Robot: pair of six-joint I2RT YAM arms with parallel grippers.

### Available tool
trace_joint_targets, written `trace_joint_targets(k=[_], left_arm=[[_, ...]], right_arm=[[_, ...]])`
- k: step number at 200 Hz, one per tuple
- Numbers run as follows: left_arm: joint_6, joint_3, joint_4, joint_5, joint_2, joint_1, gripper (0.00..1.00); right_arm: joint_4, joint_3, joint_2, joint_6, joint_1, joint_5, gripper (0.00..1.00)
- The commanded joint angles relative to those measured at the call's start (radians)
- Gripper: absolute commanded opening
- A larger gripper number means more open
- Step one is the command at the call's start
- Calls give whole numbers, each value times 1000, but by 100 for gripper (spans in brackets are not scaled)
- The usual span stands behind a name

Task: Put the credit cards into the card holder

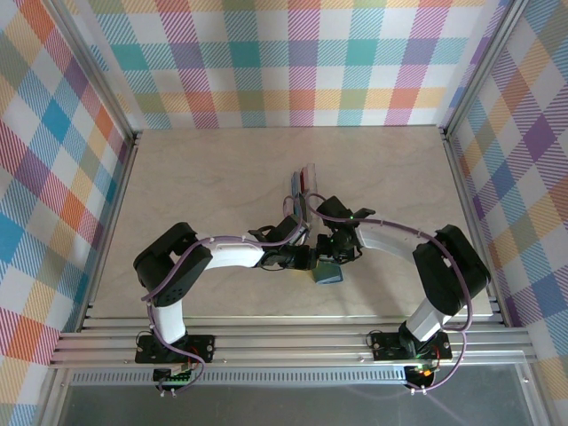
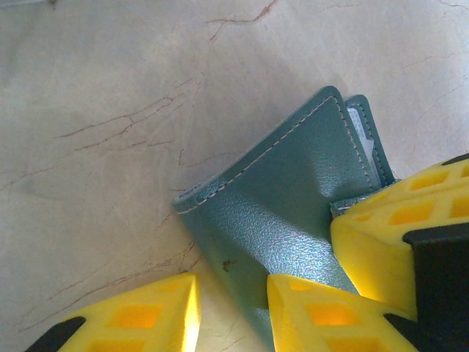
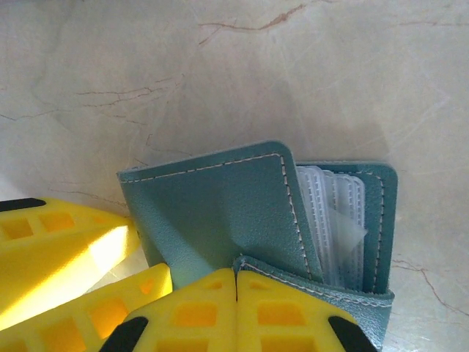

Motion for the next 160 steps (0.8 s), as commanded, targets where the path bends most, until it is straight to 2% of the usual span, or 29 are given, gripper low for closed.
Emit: trace_joint_targets(k=[1, 55, 90, 111, 160], left_arm=[[-27, 2, 74, -33, 113, -3, 32], [-29, 17, 72, -27, 121, -1, 31], [-30, 1, 69, -31, 93, 5, 31], [-26, -2, 57, -44, 75, 13, 30], [-25, 13, 56, -38, 106, 15, 25]], right_arm=[[126, -95, 153, -30, 69, -282, 0], [173, -140, 244, -7, 76, -248, 0], [137, -114, 119, -28, 72, -241, 0], [124, -102, 45, -55, 56, -286, 0], [95, -97, -34, -100, 13, -336, 0]])
